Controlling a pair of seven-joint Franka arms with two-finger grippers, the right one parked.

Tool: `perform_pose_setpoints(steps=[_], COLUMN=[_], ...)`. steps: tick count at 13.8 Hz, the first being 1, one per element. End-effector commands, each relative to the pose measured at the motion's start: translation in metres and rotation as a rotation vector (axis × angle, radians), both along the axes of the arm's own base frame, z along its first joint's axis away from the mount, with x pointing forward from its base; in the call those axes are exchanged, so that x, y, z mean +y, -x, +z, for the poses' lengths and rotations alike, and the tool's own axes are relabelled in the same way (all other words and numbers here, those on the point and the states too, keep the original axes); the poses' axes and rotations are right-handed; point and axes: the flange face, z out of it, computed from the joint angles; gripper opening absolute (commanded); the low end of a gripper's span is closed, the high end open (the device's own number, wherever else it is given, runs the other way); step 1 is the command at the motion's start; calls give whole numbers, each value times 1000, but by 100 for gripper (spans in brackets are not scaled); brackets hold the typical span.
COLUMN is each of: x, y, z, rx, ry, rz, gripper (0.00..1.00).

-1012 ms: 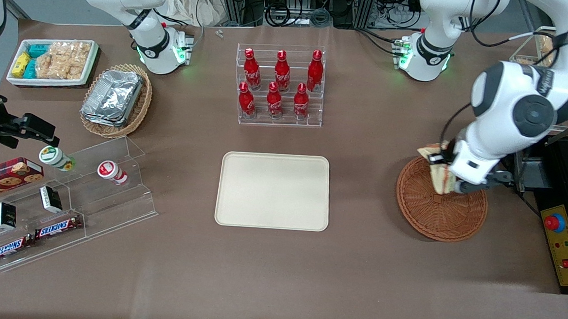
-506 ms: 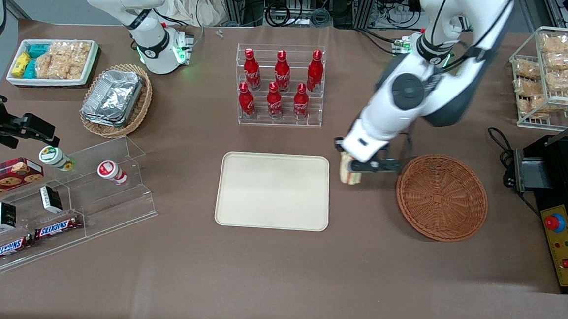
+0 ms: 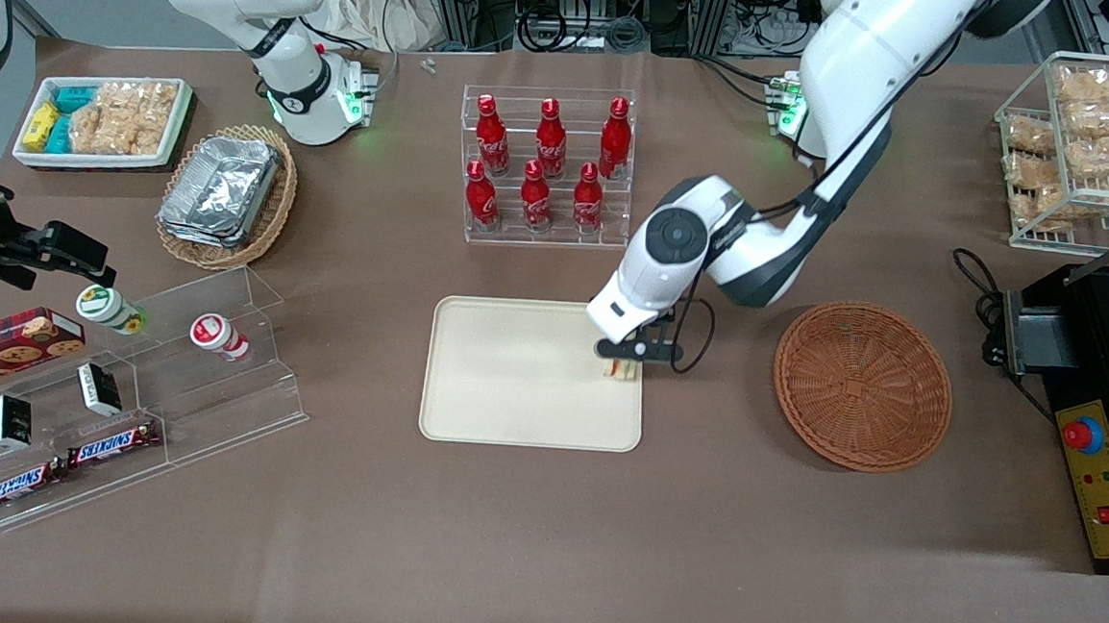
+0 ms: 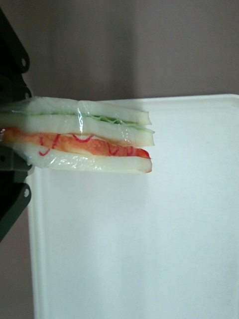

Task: Place sandwich from basket to tray
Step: 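Carry the sandwich with the left gripper over the cream tray, then lower the sandwich onto the tray and open the left gripper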

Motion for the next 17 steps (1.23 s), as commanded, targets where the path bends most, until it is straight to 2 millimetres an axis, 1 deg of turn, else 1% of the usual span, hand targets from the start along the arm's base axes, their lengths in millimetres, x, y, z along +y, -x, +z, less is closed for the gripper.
perform_pose_setpoints(steps=[1,3,4,5,6,8,9,10,11,13,14,15,16,17], x=[-20,-19,-15,-13,-14,-10,-11,-9,0,12,14,22,44,60], y=[-18,-28,-36,-42,-41,-41,-40,-46,-49,-46,-43,-42,-50,-50], z=[-18,-34,-41,-37,-35,-27,-14,10,38,85,111,134,154,176], rx=[-53,-47,-49,-58,-59,-51,-48,-63,-67,-72,-87,-88,-69,-33], ry=[-27,-19,-21,-20,-24,-47,-60,-60,-88,-149,-149,-144,-136,-120], rz=[4,11,17,16,14,21,39,105,143,147,153,151,153,132], gripper=[0,0,3,73,100,100,100,100,100,100,100,100,100,100])
